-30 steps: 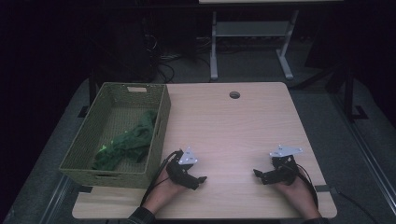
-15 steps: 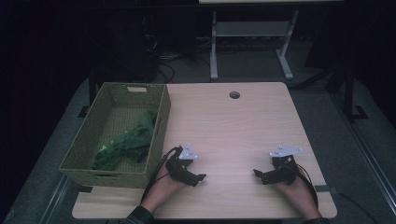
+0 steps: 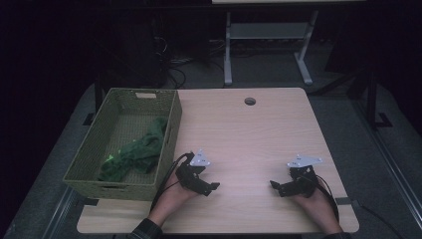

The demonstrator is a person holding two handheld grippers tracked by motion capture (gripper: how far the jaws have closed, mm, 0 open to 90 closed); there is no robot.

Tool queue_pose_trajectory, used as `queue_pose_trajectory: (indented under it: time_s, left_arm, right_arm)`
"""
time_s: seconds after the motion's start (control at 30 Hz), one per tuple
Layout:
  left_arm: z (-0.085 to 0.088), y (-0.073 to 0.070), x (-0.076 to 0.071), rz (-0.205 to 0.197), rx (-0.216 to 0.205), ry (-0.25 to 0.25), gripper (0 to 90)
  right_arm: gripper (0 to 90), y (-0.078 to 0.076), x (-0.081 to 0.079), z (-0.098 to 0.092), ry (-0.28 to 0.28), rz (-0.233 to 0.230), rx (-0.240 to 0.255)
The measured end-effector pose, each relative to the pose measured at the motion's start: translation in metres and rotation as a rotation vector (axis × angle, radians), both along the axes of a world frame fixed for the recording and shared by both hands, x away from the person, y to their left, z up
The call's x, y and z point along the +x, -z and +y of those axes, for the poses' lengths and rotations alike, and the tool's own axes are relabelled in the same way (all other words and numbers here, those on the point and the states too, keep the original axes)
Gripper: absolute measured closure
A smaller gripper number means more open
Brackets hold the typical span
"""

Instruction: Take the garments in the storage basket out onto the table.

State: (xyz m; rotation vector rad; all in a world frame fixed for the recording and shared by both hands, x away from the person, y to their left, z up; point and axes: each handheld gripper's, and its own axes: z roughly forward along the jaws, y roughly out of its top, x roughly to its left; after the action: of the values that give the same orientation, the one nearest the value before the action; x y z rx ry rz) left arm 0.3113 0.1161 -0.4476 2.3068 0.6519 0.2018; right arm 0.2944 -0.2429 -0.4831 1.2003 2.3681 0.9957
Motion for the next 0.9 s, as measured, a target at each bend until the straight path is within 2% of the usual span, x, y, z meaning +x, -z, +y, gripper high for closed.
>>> queue_pose_trajectory:
  time_s: [0.33, 0.5, 0.6, 0.9]
  left_arm:
    - [0.002, -0.012, 0.003, -0.007, -0.021, -0.003, 14.5]
    - [0.003, -0.018, 0.003, -0.001, -0.050, -0.006, 14.4]
    - [0.003, -0.022, 0.003, -0.002, -0.035, 0.005, 14.5]
    - [0.002, -0.034, 0.004, -0.010, -0.050, 0.009, 14.5]
  right_arm:
    - [1.0, 0.000, 0.000, 0.000, 0.000, 0.000, 0.001]
    - [1.0, 0.000, 0.000, 0.000, 0.001, 0.000, 0.001]
    - [1.0, 0.000, 0.000, 0.000, 0.001, 0.000, 0.001]
    - [1.0, 0.000, 0.000, 0.000, 0.001, 0.001, 0.000]
